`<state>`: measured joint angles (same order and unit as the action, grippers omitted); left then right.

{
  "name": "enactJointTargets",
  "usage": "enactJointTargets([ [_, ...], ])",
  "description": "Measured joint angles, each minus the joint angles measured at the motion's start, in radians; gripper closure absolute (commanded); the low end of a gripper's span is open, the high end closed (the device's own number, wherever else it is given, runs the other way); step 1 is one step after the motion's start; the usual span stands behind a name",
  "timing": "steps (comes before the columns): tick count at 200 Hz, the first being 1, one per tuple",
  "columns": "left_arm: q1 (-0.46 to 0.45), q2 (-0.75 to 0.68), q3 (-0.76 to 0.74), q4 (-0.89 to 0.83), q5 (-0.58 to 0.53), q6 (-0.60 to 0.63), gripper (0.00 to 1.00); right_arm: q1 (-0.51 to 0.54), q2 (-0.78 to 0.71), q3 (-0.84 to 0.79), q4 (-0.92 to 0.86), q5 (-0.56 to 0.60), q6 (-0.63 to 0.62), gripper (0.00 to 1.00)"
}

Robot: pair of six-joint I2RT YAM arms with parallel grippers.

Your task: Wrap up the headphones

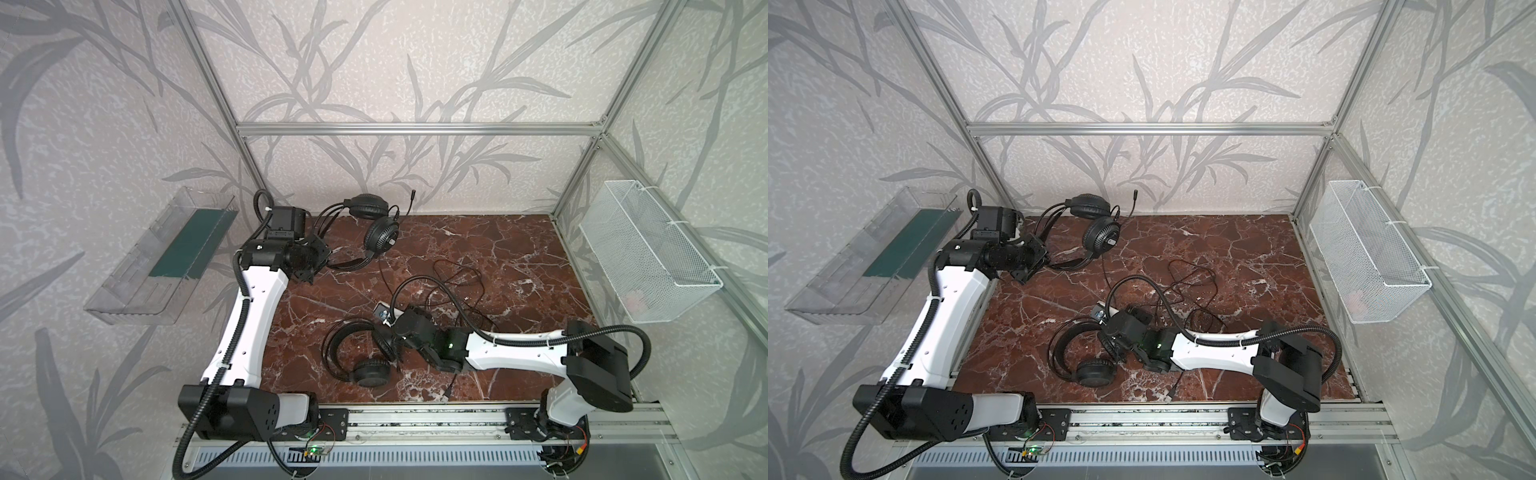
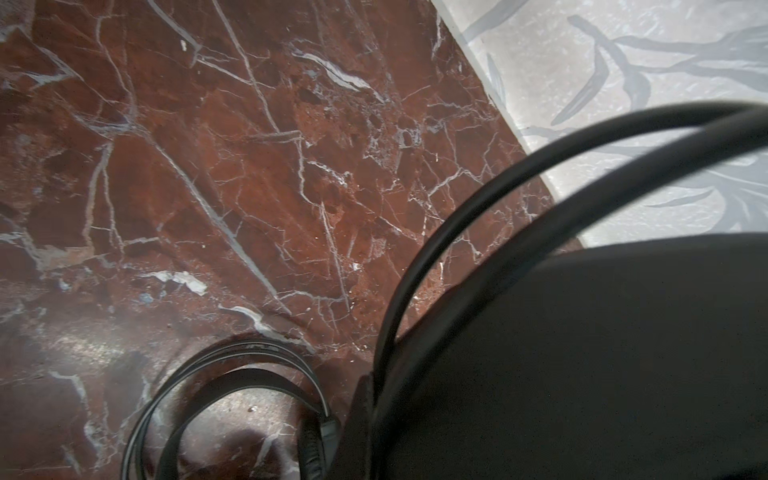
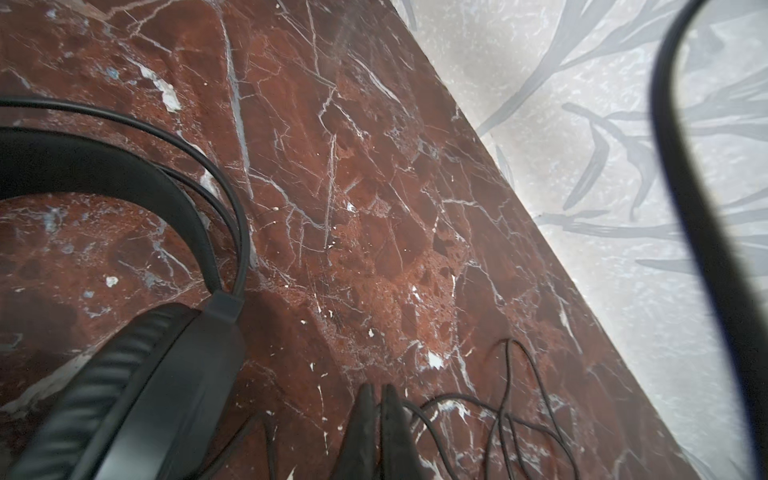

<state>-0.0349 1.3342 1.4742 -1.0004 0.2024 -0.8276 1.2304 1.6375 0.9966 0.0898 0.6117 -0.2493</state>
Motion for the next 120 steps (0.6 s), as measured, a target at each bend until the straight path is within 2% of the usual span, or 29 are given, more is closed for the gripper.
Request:
enactJointTargets([
  [41, -0.032, 0.008, -0.022, -0.054, -0.063, 0.069, 1.0, 0.097, -0.017, 0.007, -0.14, 0.056, -0.029, 1.0],
  [74, -0.077, 0.031, -0.034, -0.099, -0.123, 0.125, 1.0, 0.103, -0.113, 0.027, -0.266, 0.012, -0.032, 1.0],
  [120, -0.13, 0.091, -0.05, -0.124, -0.183, 0.233, 1.0, 0.104, -0.207, 0.136, -0.378, -0.023, -0.044, 1.0],
])
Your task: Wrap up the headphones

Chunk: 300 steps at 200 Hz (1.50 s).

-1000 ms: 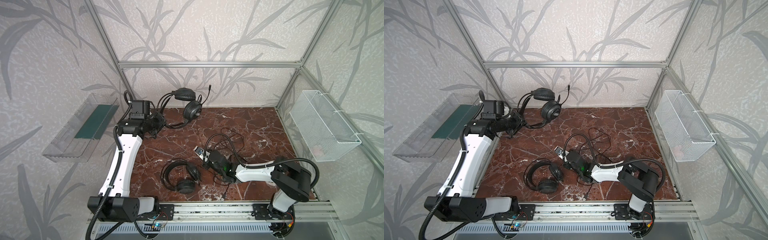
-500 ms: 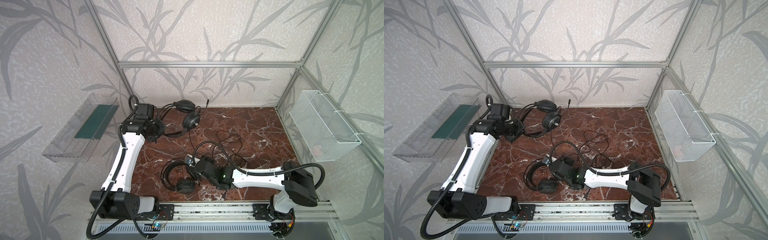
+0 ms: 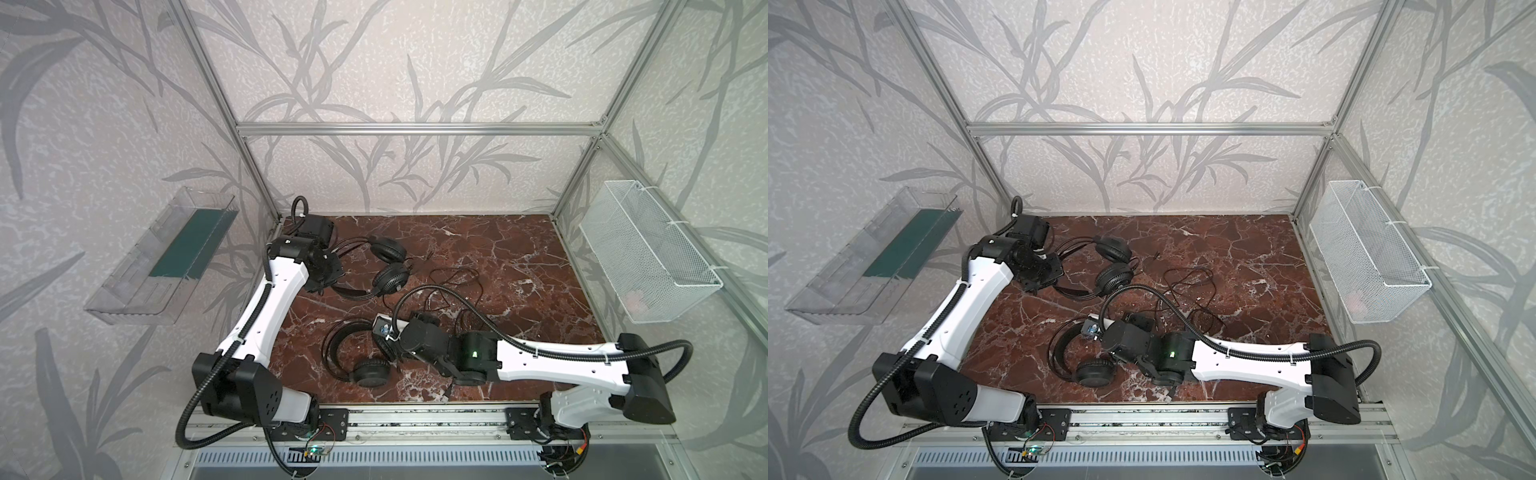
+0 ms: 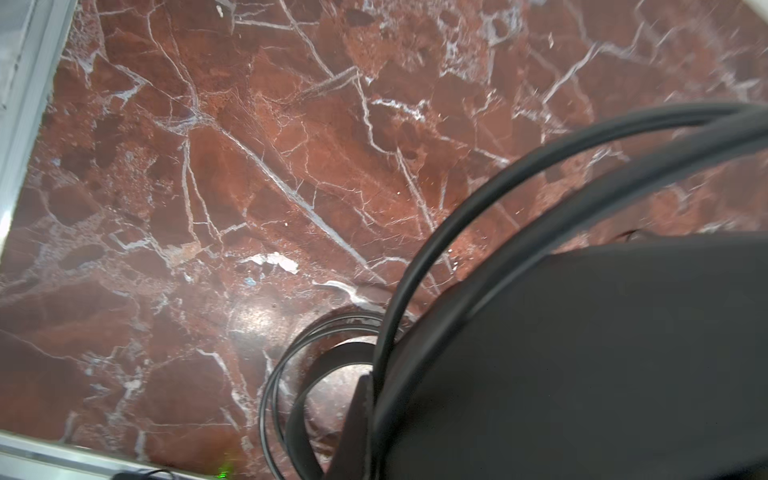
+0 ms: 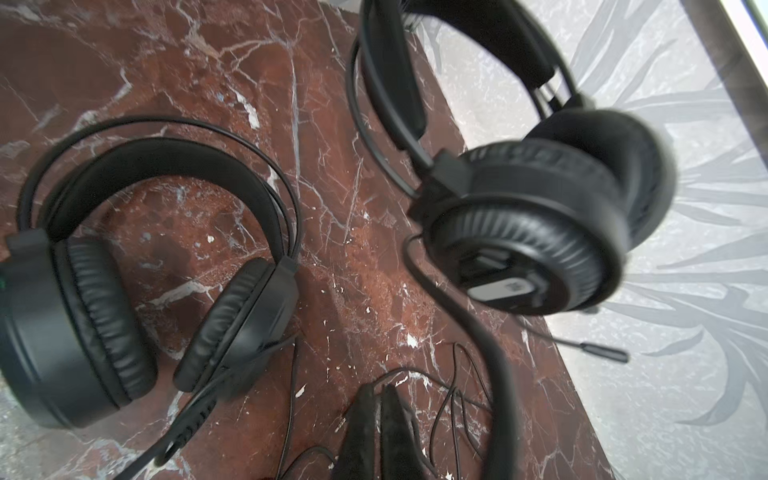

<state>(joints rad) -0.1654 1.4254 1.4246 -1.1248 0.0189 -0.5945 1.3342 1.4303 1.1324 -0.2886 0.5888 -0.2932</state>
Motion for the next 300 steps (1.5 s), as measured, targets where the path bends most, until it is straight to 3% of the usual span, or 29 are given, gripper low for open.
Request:
enactJointTargets([
  [51, -0.068, -0.007, -0.048, -0.002, -0.083, 0.085, 1.0, 0.0, -0.053, 0.04, -0.132, -0.039, -0.054, 1.0],
  [108, -0.203, -0.058, -0.121, 0.025, -0.244, 0.158, 1.0, -0.006, -0.058, 0.157, -0.304, -0.113, -0.107, 1.0],
  [166, -0.22, -0.216, -0.21, 0.075, -0.346, 0.193, 1.0, -0.027, -0.065, 0.2, -0.446, -0.13, -0.129, 1.0],
  [237, -0.251, -0.327, -0.313, 0.198, -0.25, 0.255, 1.0, -0.066, -0.101, 0.24, -0.464, -0.143, -0.174, 1.0],
  [300, -0.314, -0.323, -0.314, 0.239, -0.206, 0.289, 1.0, -0.139, -0.097, 0.234, -0.356, -0.046, -0.291, 0.99],
])
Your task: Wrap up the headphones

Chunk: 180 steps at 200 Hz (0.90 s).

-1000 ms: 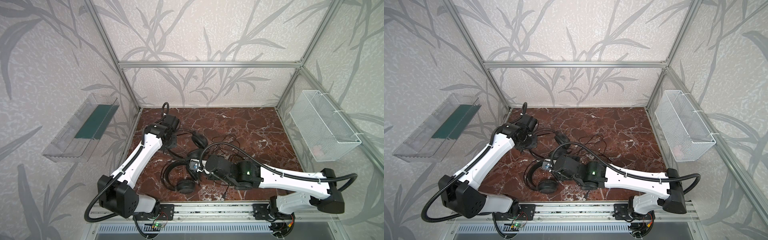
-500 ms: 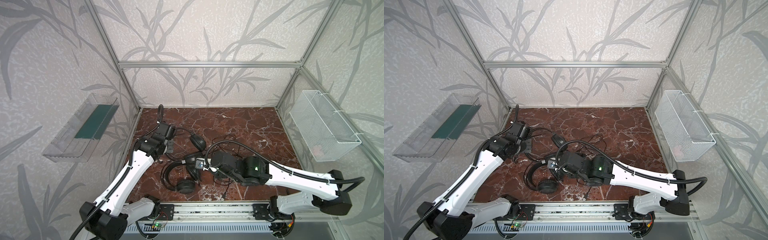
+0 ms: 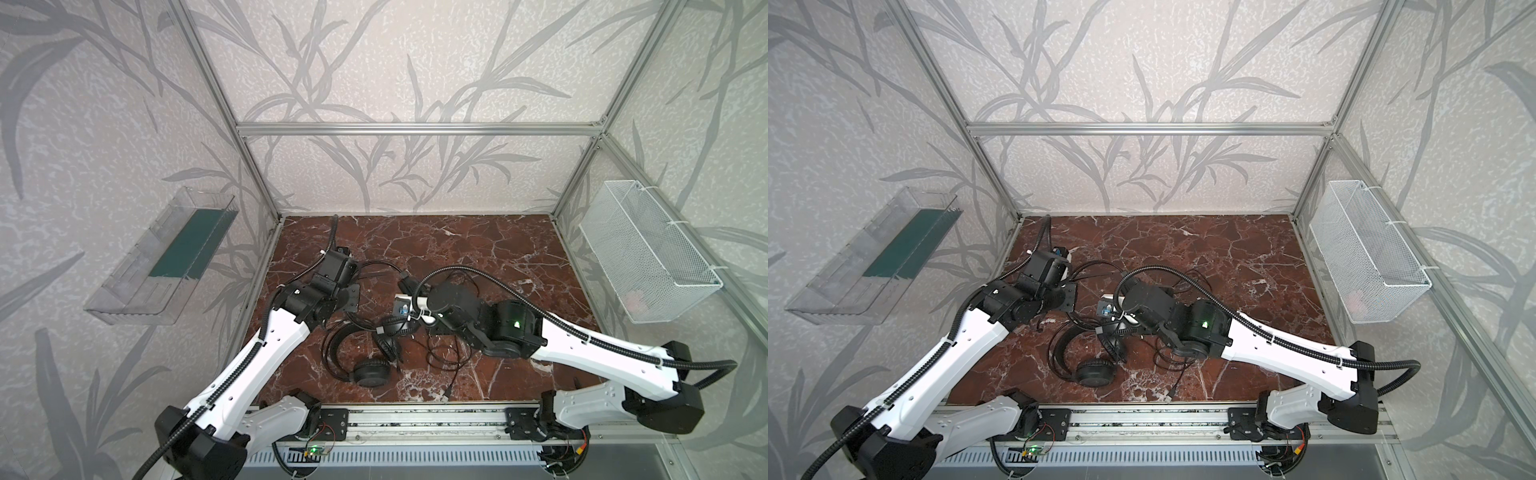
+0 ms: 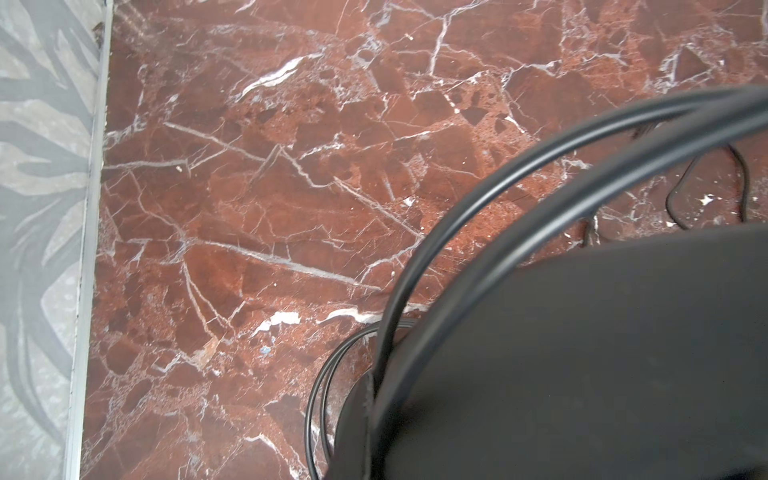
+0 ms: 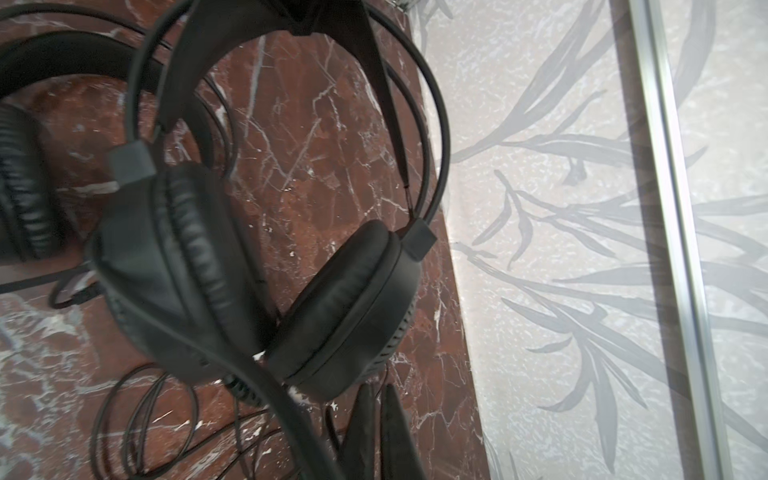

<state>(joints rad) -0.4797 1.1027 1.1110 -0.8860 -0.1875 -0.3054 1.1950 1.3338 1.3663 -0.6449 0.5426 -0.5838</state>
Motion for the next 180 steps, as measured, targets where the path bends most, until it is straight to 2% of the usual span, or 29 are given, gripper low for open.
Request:
enactJointTargets([
  [23, -0.009, 0.0, 0.0, 0.003, -0.05, -0.002, 1.0, -0.01, -0.034, -0.031, -0.002, -0.014, -0.005, 1.0],
  [69, -0.011, -0.007, 0.003, 0.006, -0.175, -0.025, 1.0, -0.008, -0.175, -0.083, -0.084, -0.154, 0.032, 1.0],
  [100, -0.011, -0.055, 0.002, -0.014, -0.259, 0.008, 1.0, -0.018, -0.228, -0.083, -0.089, -0.157, 0.056, 1.0],
  [148, -0.016, -0.14, -0.024, 0.005, -0.243, 0.032, 1.0, -0.085, -0.223, -0.085, -0.058, -0.161, 0.06, 1.0],
  [180, -0.017, -0.134, -0.027, 0.003, -0.228, 0.032, 1.0, -0.008, -0.162, -0.047, -0.066, -0.181, 0.038, 1.0],
])
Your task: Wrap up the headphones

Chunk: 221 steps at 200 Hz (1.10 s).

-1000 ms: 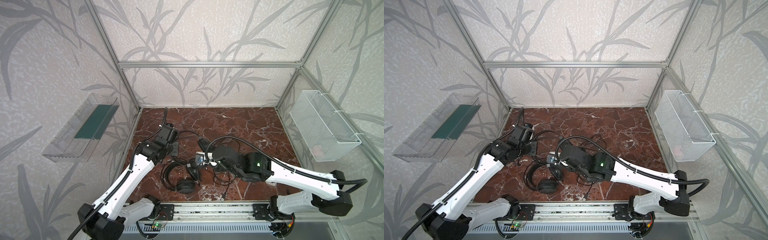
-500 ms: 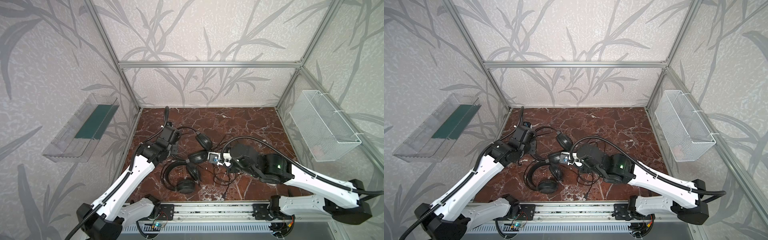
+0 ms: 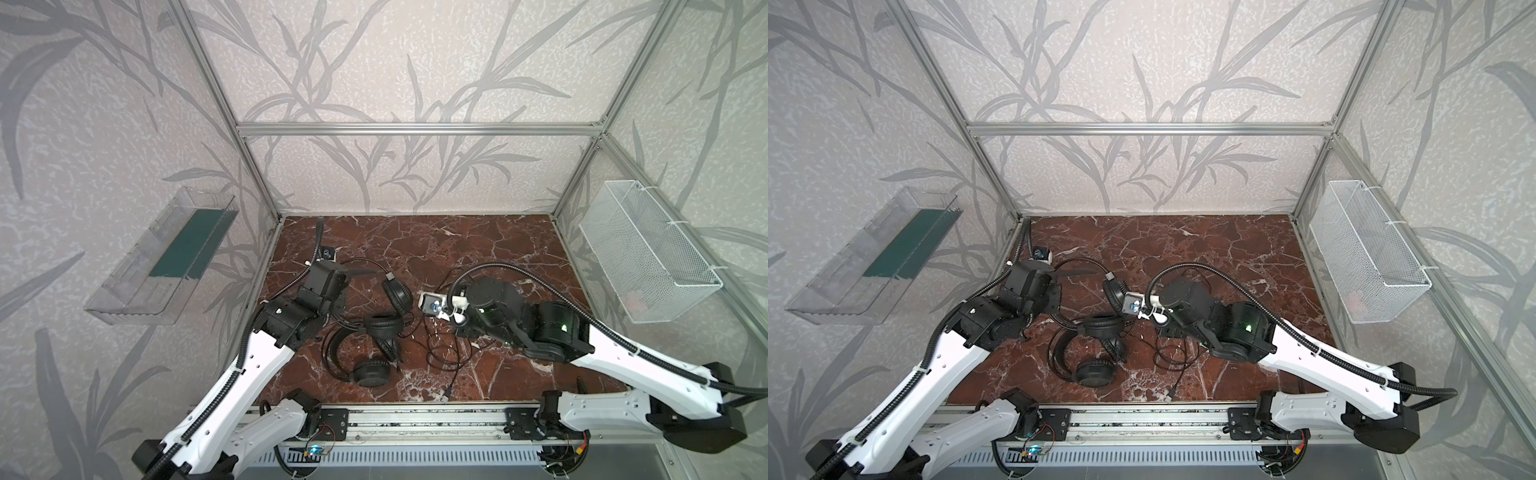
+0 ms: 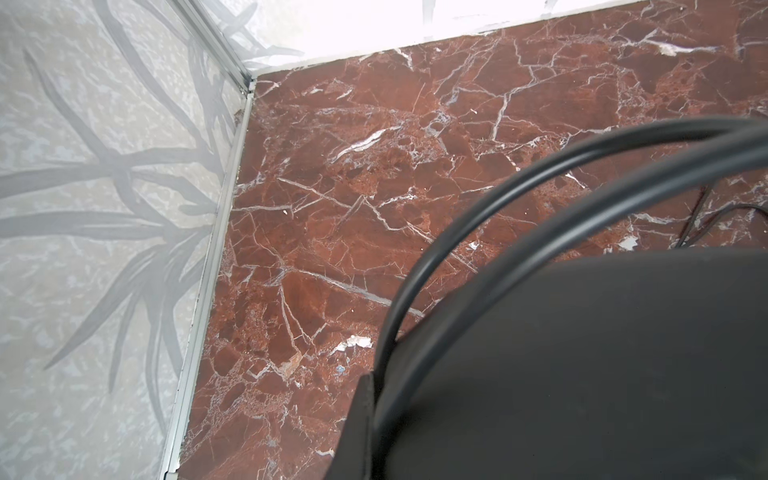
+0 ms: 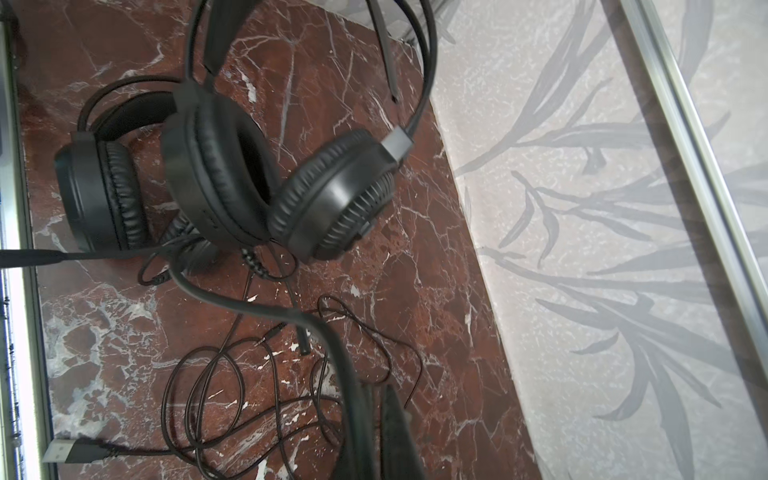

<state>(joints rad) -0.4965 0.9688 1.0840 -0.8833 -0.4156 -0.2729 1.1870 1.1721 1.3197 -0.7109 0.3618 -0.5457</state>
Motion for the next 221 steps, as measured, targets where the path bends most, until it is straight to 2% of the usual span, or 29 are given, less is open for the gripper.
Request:
enactJointTargets([
  [33, 0.022, 0.076, 0.047, -0.04, -0.002, -0.061, 1.0, 0.109, 0.048, 0.007, 0.01, 0.039, -0.075, 1.0],
  [50, 0.09, 0.09, 0.07, -0.049, 0.04, -0.111, 1.0, 0.114, 0.053, 0.033, 0.008, 0.052, -0.105, 1.0],
  [76, 0.233, 0.083, 0.078, -0.043, 0.187, -0.218, 1.0, 0.144, 0.079, 0.116, 0.002, 0.108, -0.163, 1.0],
  [96, 0.286, 0.083, 0.07, -0.026, 0.289, -0.311, 1.0, 0.18, 0.134, 0.17, 0.002, 0.143, -0.196, 1.0],
  [124, 0.351, 0.083, 0.031, 0.004, 0.456, -0.437, 1.0, 0.19, 0.171, 0.163, -0.006, 0.163, -0.215, 1.0],
  [179, 0.592, 0.075, -0.087, 0.115, 0.794, -0.734, 1.0, 0.191, 0.168, 0.153, -0.055, 0.163, -0.187, 1.0],
  [199, 0.615, 0.087, -0.138, 0.153, 0.869, -0.817, 1.0, 0.195, 0.173, 0.156, -0.082, 0.161, -0.177, 1.0],
  [221, 0.613, 0.118, -0.116, 0.119, 0.875, -0.814, 1.0, 0.217, 0.211, 0.191, -0.113, 0.165, -0.181, 1.0],
])
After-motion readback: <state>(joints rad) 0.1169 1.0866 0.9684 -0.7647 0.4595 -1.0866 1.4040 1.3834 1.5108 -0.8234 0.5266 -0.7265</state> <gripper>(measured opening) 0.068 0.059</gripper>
